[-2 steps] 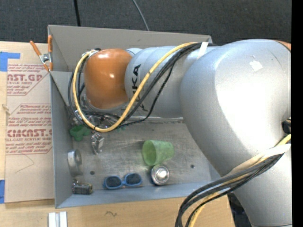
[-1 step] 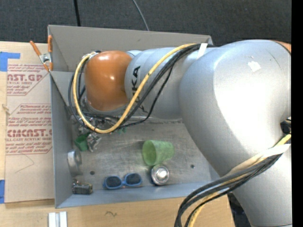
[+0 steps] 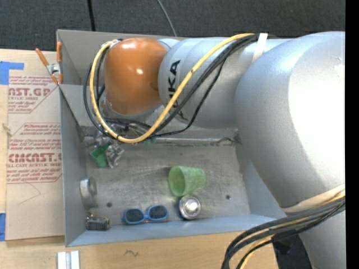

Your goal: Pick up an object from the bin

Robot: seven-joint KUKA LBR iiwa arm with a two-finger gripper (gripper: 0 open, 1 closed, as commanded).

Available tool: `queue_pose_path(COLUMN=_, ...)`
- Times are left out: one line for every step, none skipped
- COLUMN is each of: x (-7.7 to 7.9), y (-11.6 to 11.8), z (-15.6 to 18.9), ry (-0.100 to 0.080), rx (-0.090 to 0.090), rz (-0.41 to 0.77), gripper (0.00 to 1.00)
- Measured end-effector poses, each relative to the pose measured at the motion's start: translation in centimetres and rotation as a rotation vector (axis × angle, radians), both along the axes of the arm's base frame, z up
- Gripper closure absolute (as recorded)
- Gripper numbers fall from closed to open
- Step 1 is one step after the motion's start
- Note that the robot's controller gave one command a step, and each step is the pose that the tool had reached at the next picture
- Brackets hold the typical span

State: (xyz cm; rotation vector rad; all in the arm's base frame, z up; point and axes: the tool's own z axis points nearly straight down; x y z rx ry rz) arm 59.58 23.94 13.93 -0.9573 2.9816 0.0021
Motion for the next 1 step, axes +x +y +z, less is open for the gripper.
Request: queue_pose_path(x=0.15, y=0.13, z=4.8, ry=0.002, rx=-0.001, rz=0.0, gripper=1.0)
